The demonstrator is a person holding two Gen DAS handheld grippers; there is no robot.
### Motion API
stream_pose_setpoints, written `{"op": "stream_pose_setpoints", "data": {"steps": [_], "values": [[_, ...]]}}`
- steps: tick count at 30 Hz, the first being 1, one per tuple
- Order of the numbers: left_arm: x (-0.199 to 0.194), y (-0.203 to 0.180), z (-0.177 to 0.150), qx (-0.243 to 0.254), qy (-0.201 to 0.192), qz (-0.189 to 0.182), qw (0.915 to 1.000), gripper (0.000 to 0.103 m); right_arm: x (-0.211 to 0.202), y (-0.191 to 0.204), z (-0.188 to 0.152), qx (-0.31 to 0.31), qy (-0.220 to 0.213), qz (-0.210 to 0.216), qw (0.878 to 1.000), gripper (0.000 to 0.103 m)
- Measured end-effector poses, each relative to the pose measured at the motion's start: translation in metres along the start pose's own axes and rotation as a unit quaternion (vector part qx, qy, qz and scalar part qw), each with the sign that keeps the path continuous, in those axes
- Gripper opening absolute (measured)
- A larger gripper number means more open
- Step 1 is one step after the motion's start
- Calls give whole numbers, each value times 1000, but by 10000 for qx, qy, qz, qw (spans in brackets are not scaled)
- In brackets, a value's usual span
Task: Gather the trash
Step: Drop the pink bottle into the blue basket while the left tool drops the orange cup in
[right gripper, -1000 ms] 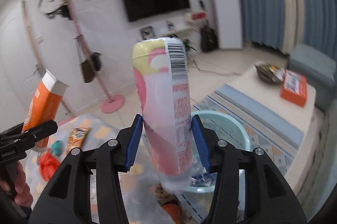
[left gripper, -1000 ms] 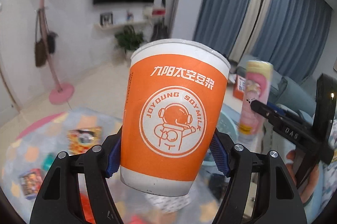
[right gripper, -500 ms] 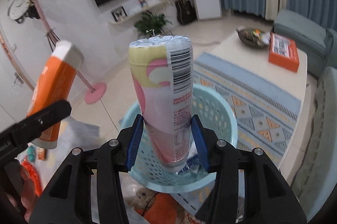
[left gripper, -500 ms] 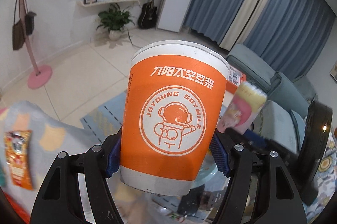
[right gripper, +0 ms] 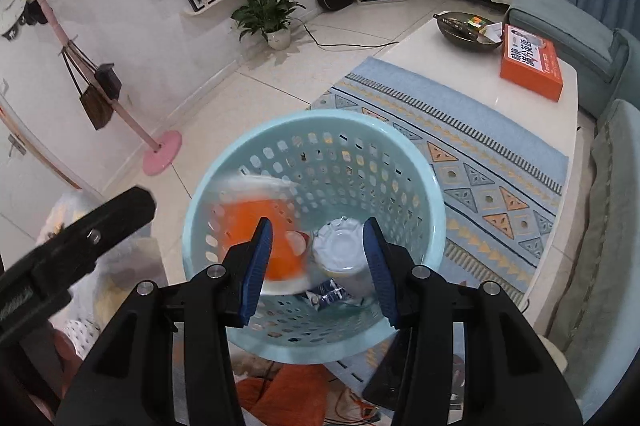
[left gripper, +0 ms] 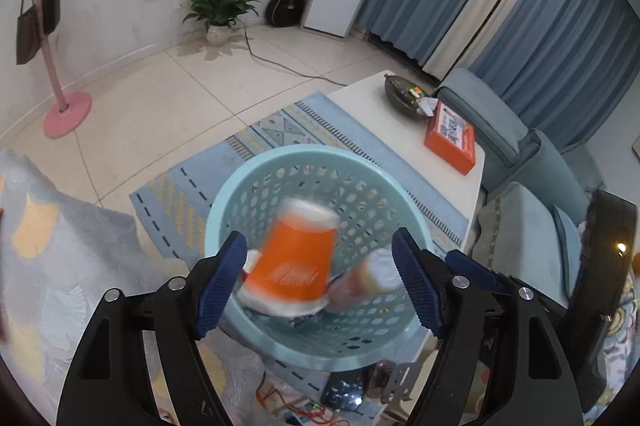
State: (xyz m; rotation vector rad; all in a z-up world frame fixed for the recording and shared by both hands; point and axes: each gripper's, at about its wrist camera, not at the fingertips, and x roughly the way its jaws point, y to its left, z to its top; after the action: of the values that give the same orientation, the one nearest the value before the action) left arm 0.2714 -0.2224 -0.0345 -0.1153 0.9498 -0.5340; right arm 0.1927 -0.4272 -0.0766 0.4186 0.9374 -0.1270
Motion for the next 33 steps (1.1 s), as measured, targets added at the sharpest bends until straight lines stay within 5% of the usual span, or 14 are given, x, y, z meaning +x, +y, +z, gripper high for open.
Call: {"op": "stream_pose_setpoints", "data": {"steps": [10, 20, 33], "values": [[-59, 1, -11, -78, -478, -113, 9988, 78, -18, 6, -7, 30, -44, 164, 9999, 44], [-159, 1, -27, 116, -1234, -134, 9922, 78, -93, 56, -20, -540, -631, 559, 9950, 44], [-274, 72, -81, -277, -2027, 551, 9773, 85, -145, 145, -73, -1487, -855, 1328, 9762, 58]]}}
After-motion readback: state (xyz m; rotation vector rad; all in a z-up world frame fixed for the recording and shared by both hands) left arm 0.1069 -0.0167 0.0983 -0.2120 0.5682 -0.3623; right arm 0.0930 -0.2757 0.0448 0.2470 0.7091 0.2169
